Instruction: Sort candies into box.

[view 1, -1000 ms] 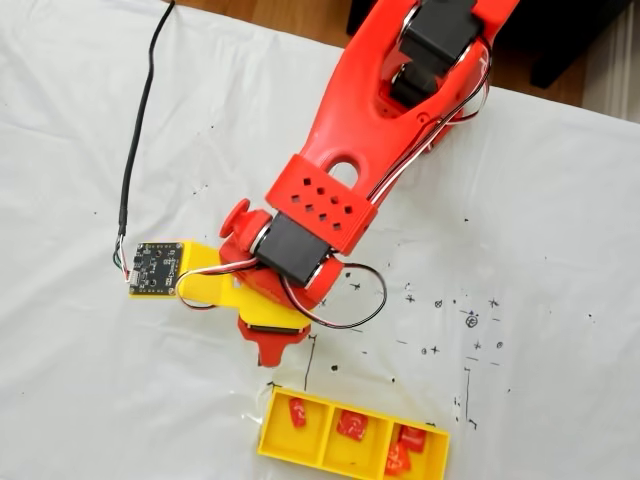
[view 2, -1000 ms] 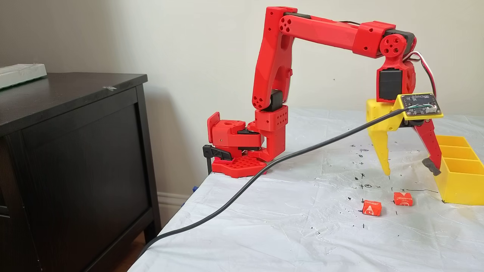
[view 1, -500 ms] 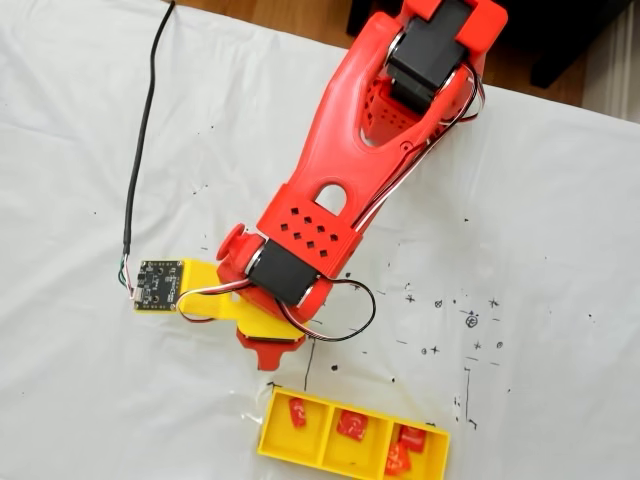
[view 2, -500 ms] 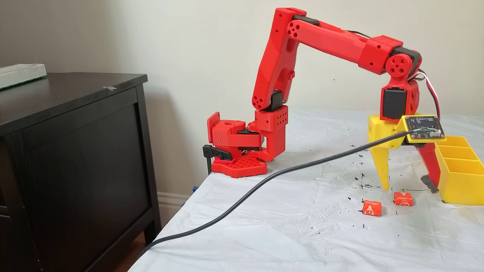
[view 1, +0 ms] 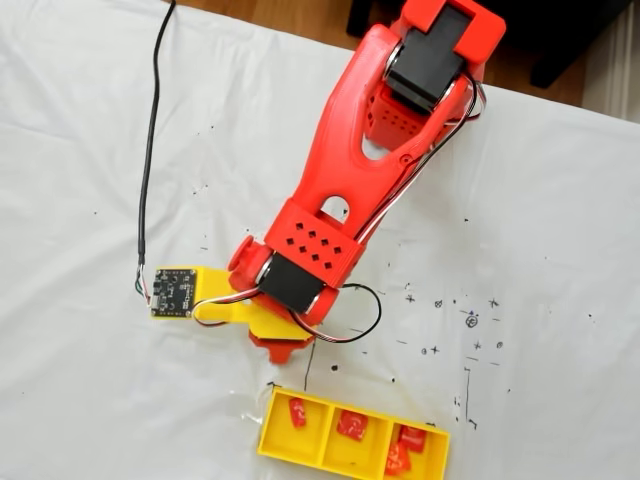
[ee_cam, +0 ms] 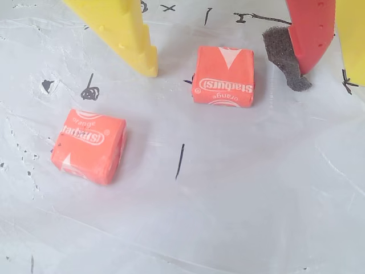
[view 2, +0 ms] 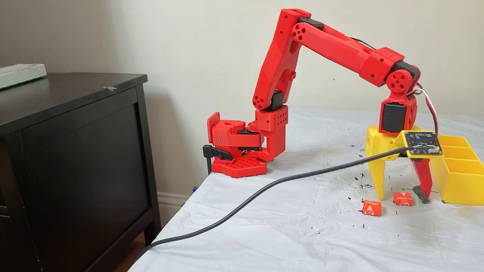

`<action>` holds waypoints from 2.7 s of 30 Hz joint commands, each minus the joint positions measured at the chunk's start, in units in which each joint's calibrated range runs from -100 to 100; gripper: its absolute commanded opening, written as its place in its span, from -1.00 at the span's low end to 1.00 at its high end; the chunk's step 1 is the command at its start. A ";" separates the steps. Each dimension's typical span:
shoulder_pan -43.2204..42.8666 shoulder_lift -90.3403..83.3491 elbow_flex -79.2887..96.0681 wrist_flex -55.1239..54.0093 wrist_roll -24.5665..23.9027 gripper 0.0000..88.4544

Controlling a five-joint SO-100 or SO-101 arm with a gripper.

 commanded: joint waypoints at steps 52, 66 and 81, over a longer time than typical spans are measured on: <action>0.87 4.36 -10.37 2.69 1.37 -0.86; 0.69 -2.68 -6.91 4.16 1.17 -1.00; -7.64 -24.05 -5.18 8.99 -3.13 -1.00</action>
